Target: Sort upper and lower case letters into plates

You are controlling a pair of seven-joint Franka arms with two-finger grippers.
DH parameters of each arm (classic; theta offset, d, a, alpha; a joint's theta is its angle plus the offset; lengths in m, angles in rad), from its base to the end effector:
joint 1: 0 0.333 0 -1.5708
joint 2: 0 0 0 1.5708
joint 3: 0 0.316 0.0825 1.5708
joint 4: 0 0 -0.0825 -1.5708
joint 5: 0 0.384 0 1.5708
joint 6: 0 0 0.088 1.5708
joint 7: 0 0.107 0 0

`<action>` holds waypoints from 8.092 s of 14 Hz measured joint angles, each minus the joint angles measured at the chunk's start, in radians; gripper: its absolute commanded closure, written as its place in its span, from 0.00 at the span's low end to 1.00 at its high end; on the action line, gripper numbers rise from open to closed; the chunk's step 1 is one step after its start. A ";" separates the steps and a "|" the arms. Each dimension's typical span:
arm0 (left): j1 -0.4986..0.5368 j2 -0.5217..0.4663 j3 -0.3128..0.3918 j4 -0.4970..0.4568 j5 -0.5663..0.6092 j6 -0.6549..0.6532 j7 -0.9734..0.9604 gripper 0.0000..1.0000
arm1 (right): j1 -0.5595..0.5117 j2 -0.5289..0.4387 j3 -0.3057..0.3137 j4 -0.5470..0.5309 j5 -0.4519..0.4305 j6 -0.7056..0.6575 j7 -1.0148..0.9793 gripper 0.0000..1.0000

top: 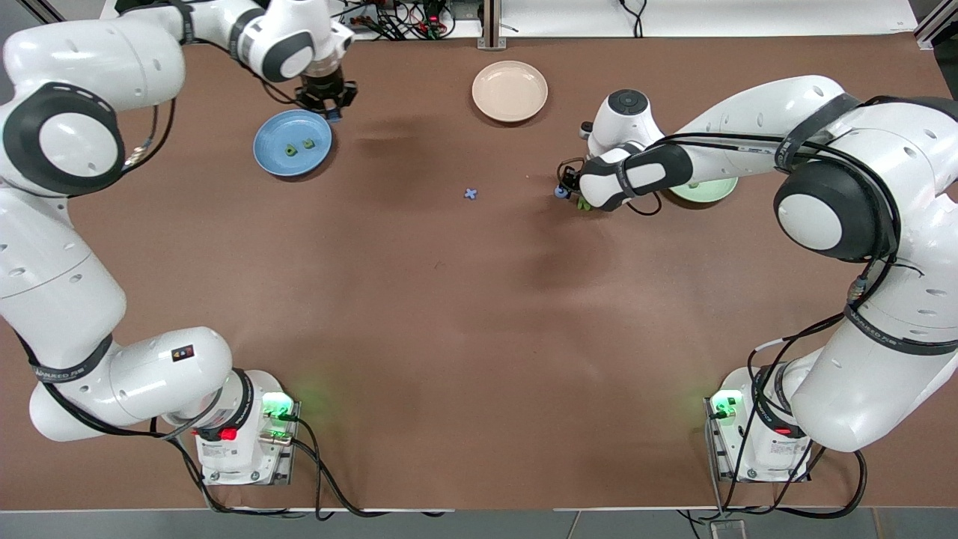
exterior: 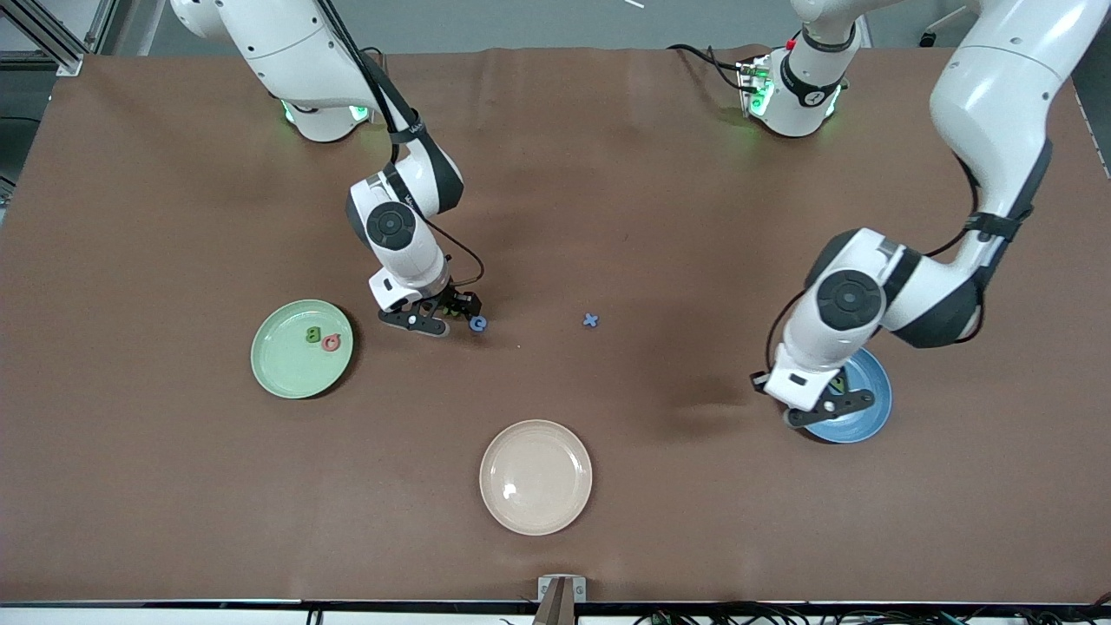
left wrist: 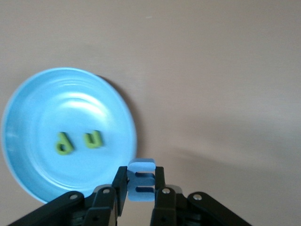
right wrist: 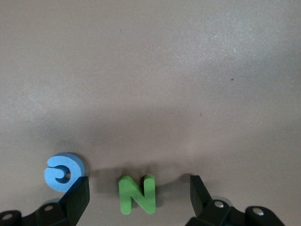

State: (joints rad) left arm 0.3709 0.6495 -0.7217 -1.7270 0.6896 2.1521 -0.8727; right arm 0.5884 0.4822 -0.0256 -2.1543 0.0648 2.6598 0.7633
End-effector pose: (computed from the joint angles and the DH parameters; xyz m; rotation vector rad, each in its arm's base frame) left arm 0.6451 -0.1537 0.2776 -2.9894 -0.3326 -0.1151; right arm 0.4816 0.3014 0.1737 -3.0869 0.3950 -0.0110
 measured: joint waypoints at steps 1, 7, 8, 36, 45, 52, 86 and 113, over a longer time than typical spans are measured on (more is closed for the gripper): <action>0.030 0.000 0.000 -0.020 0.000 0.000 0.029 1.00 | 0.000 0.000 0.000 -0.002 0.000 0.000 0.000 0.35; 0.167 0.003 -0.017 -0.128 0.000 0.001 0.129 0.89 | 0.001 -0.013 -0.001 -0.005 -0.001 -0.011 0.000 0.99; 0.174 0.004 -0.018 -0.137 0.000 0.001 0.130 0.79 | 0.002 -0.013 -0.001 -0.005 -0.001 -0.011 0.000 0.99; -0.558 0.178 0.079 0.045 -0.002 0.172 -0.839 0.22 | -0.550 -0.012 -0.033 0.090 -0.004 -0.227 -0.713 0.97; -0.589 0.228 0.086 0.081 -0.002 0.170 -0.875 0.64 | -0.550 -0.001 -0.032 0.083 -0.004 -0.210 -0.713 0.00; -0.582 0.225 0.087 0.094 -0.002 0.168 -0.875 0.95 | -0.497 -0.042 -0.002 0.265 0.007 -0.476 -0.586 0.00; 0.112 0.092 0.072 0.037 -0.002 0.032 -0.052 0.19 | 0.055 0.106 -0.012 0.216 0.028 -0.111 0.194 0.91; 0.200 -0.087 -0.327 0.393 -0.108 -0.537 0.218 0.00 | -0.504 0.095 -0.032 0.279 0.027 -0.320 -0.614 0.93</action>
State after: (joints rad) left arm 0.5709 0.5624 -1.0488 -1.3343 0.5817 1.6150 -0.6548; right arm 0.0841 0.5770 -0.0572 -1.8752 0.0919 2.3399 0.1493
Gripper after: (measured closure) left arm 0.000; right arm 0.656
